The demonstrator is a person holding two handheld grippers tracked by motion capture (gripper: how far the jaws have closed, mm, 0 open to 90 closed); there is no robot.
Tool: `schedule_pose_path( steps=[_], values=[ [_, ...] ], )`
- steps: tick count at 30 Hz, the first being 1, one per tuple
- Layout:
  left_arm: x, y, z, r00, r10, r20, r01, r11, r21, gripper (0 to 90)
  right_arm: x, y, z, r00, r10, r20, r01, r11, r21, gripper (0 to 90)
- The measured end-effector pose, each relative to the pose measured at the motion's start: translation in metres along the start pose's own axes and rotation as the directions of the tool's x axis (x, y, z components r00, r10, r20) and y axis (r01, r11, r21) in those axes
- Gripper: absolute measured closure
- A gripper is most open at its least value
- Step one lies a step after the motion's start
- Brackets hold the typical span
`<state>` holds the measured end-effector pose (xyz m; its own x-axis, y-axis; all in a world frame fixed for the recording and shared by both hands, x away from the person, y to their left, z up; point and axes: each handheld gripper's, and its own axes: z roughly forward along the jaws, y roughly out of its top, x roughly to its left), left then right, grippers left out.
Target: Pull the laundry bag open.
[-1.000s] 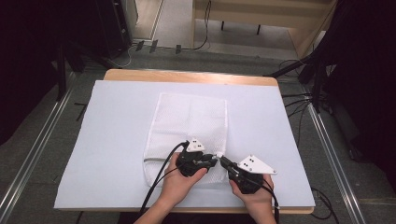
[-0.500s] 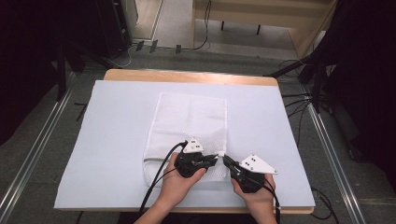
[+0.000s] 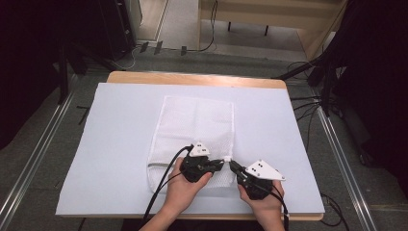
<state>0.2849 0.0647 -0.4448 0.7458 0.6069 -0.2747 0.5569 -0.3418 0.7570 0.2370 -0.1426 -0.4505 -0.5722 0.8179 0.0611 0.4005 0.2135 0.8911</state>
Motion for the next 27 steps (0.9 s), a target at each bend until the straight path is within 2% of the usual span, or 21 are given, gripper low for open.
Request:
schedule_pose_path(
  steps=[4, 6, 11, 15, 21, 27],
  values=[
    [0.003, 0.0, 0.0, 1.0, -0.008, -0.004, 0.008, 0.9997, 0.022, 83.4, 0.002, 0.001, 0.0, 0.9997, -0.014, 0.019, 0.014, 1.0, 0.007, 90.0],
    [0.006, -0.002, -0.001, 0.9996, -0.027, -0.004, 0.027, 0.9992, 0.028, 83.4, 0.002, 0.001, 0.0, 0.9991, -0.014, 0.04, 0.013, 1.0, 0.013, 90.0],
    [0.013, -0.005, -0.005, 0.999, -0.04, -0.018, 0.041, 0.9986, 0.034, 83.5, -0.007, 0.002, -0.004, 0.9978, 0.026, 0.061, -0.026, 1.0, 0.005, 90.0],
    [0.02, -0.009, -0.011, 0.9976, -0.059, -0.036, 0.06, 0.9977, 0.031, 83.5, -0.01, 0.002, -0.005, 0.9968, 0.034, 0.072, -0.034, 0.999, -0.001, 90.0],
    [0.034, -0.021, -0.024, 0.9943, -0.089, -0.059, 0.091, 0.9956, 0.023, 83.6, -0.012, 0.002, -0.006, 0.9957, 0.033, 0.086, -0.033, 0.999, 0.0, 90.0],
    [0.044, -0.033, -0.042, 0.9919, -0.102, -0.076, 0.104, 0.9945, 0.015, 83.7, -0.01, 0.001, -0.005, 0.9957, 0.031, 0.087, -0.032, 0.999, 0.007, 90.0]
  ],
)
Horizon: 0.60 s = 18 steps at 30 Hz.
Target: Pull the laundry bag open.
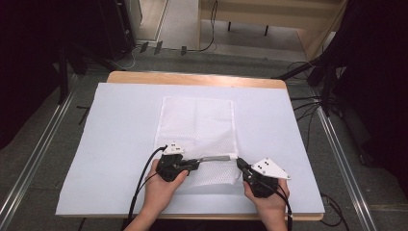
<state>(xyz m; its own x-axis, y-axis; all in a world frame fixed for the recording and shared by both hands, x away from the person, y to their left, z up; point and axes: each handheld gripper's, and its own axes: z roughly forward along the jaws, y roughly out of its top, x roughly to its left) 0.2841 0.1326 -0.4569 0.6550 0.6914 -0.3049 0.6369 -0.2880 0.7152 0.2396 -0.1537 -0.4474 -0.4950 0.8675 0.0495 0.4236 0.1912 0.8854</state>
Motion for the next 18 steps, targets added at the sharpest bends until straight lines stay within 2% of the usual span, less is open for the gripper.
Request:
schedule_pose_path(
  steps=[3, 6, 9, 14, 15, 18],
  values=[
    [0.005, -0.006, -0.009, 0.9997, -0.006, -0.022, 0.006, 0.9999, -0.008, 83.7, 0.001, 0.0, 0.001, 1.0, -0.004, 0.003, 0.004, 1.0, 0.001, 90.0],
    [0.015, -0.013, -0.018, 0.9985, -0.033, -0.043, 0.032, 0.9992, -0.023, 83.8, -0.001, -0.001, 0.001, 0.9999, 0.001, 0.013, -0.001, 1.0, 0.004, 90.0],
    [0.027, -0.021, -0.028, 0.9962, -0.065, -0.058, 0.064, 0.9975, -0.03, 83.9, -0.004, -0.001, 0.0, 0.9997, 0.012, 0.019, -0.012, 1.0, 0.001, 90.0],
    [0.042, -0.032, -0.046, 0.9912, -0.091, -0.097, 0.088, 0.9955, -0.037, 84.2, -0.005, -0.001, -0.001, 0.9996, 0.014, 0.024, -0.014, 1.0, -0.001, 90.0],
    [0.046, -0.033, -0.051, 0.9904, -0.098, -0.097, 0.094, 0.9946, -0.044, 88.0, -0.005, -0.001, -0.001, 0.9996, 0.013, 0.025, -0.013, 1.0, -0.001, 90.0],
    [0.054, -0.035, -0.062, 0.9878, -0.115, -0.105, 0.109, 0.9924, -0.057, 87.2, -0.005, -0.001, -0.001, 0.9997, 0.01, 0.021, -0.01, 1.0, 0.0, 90.0]
  ],
)
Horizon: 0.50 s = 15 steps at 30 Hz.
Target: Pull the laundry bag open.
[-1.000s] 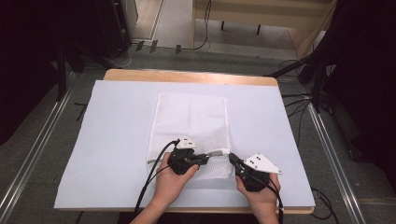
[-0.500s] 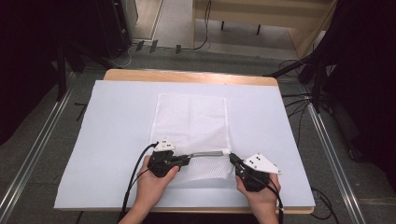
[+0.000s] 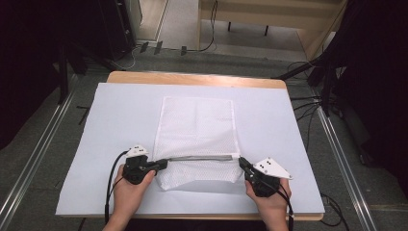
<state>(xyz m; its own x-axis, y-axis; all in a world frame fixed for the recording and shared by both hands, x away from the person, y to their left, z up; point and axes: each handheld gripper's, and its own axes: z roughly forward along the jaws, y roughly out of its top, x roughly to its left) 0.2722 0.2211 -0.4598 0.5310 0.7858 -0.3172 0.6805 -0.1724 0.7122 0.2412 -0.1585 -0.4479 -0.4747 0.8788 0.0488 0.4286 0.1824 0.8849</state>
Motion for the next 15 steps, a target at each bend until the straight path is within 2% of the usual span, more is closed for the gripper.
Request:
schedule_pose_path(
  steps=[7, 10, 13, 15],
  values=[
    [0.011, -0.002, -0.013, 0.9999, 0.005, -0.01, -0.005, 0.9999, 0.014, 87.6, 0.003, -0.001, 0.001, 1.0, -0.008, -0.002, 0.008, 1.0, 0.004, 90.0],
    [0.017, -0.004, -0.02, 0.9998, -0.011, -0.014, 0.011, 0.9999, 0.003, 87.6, 0.0, -0.001, 0.0, 1.0, -0.002, 0.004, 0.002, 1.0, 0.004, 90.0],
    [0.027, -0.008, -0.031, 0.9986, -0.037, -0.037, 0.037, 0.9993, -0.012, 87.5, -0.004, -0.001, -0.001, 0.9999, 0.007, 0.01, -0.007, 1.0, 0.002, 90.0],
    [0.033, -0.011, -0.036, 0.9977, -0.06, -0.03, 0.06, 0.998, -0.019, 87.0, -0.005, -0.001, -0.001, 0.9998, 0.018, 0.009, -0.018, 1.0, 0.003, 90.0]
  ],
)
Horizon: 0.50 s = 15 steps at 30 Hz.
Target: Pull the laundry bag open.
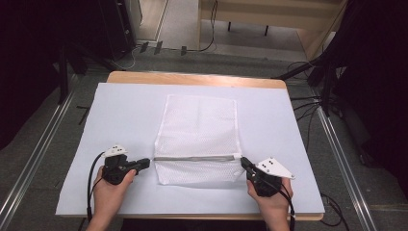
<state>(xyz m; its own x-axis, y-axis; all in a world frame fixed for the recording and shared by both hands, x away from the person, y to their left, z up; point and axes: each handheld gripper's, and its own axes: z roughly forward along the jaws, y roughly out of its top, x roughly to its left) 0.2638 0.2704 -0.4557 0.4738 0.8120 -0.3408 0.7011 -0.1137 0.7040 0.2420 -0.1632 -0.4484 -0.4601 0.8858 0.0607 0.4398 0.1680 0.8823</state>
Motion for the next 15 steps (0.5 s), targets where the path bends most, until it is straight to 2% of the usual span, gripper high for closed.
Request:
schedule_pose_path(
  steps=[3, 8, 10, 11, 13, 15],
  values=[
    [0.001, -0.004, -0.002, 0.9999, 0.003, -0.01, -0.003, 1.0, 0.006, 87.1, 0.003, 0.0, 0.002, 0.9998, -0.02, -0.003, 0.02, 1.0, 0.0, 90.0],
    [0.002, -0.009, -0.006, 0.9991, -0.01, 0.041, 0.011, 0.9996, -0.026, 86.9, 0.002, -0.001, 0.002, 0.9998, -0.003, -0.018, 0.003, 1.0, -0.002, 90.0],
    [0.003, -0.011, -0.009, 0.9983, -0.011, 0.057, 0.013, 0.9988, -0.047, 82.7, 0.0, -0.002, 0.001, 0.9999, -0.002, -0.015, 0.002, 1.0, -0.005, 90.0],
    [0.003, -0.012, -0.011, 0.9977, -0.022, 0.064, 0.027, 0.9968, -0.075, 75.4, -0.001, -0.002, 0.001, 0.9999, 0.007, -0.015, -0.007, 1.0, -0.005, 90.0],
    [0.003, -0.014, -0.017, 0.9982, -0.036, 0.047, 0.042, 0.9901, -0.134, 57.6, -0.004, -0.003, 0.001, 0.9994, 0.018, -0.03, -0.018, 1.0, -0.01, 90.0],
    [0.0, -0.015, -0.022, 0.9996, -0.022, 0.015, 0.024, 0.9842, -0.175, 41.9, -0.006, -0.003, 0.002, 0.9978, 0.037, -0.054, -0.037, 0.999, 0.003, 89.2]
  ],
)
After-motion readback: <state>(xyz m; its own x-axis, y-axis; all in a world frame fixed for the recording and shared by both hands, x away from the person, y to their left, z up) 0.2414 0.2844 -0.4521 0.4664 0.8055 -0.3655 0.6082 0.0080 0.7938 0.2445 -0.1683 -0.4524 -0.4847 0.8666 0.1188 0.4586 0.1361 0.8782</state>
